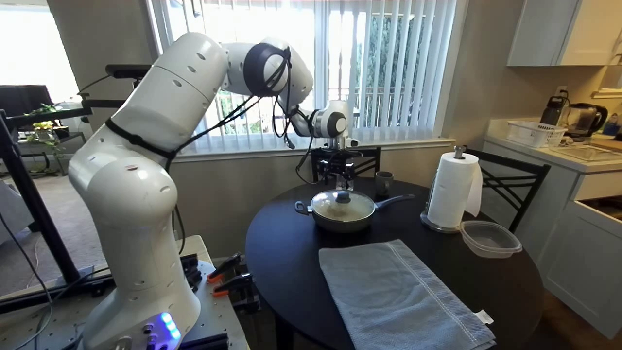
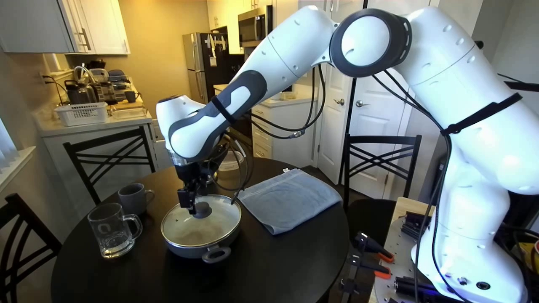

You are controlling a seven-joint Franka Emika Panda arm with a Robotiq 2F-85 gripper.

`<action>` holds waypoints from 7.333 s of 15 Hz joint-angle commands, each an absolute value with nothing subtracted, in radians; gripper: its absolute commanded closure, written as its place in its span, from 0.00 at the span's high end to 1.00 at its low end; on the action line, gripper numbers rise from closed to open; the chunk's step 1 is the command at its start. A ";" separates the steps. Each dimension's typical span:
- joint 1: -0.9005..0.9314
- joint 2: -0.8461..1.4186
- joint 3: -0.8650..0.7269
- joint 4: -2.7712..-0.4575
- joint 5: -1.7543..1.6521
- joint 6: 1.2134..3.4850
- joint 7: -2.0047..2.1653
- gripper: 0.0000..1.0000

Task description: Put the glass lid on the blue towel.

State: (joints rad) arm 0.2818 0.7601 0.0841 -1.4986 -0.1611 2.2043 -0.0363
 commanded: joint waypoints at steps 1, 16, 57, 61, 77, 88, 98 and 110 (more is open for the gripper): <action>0.290 0.751 0.076 -1.493 -0.190 2.202 -0.019 1.00; 0.222 0.883 0.091 -1.410 -0.153 2.324 -0.060 1.00; 0.158 0.878 0.149 -1.353 -0.035 2.123 -0.128 0.47; 0.152 0.881 0.152 -1.350 -0.029 2.120 -0.137 0.32; 0.142 0.907 0.161 -1.322 -0.020 2.099 -0.172 0.32; 0.159 0.812 0.157 -1.377 -0.027 2.090 -0.141 0.32; 0.096 0.761 0.157 -1.481 0.028 2.143 -0.137 0.32; -0.022 0.432 0.129 -2.022 0.160 2.443 -0.121 0.32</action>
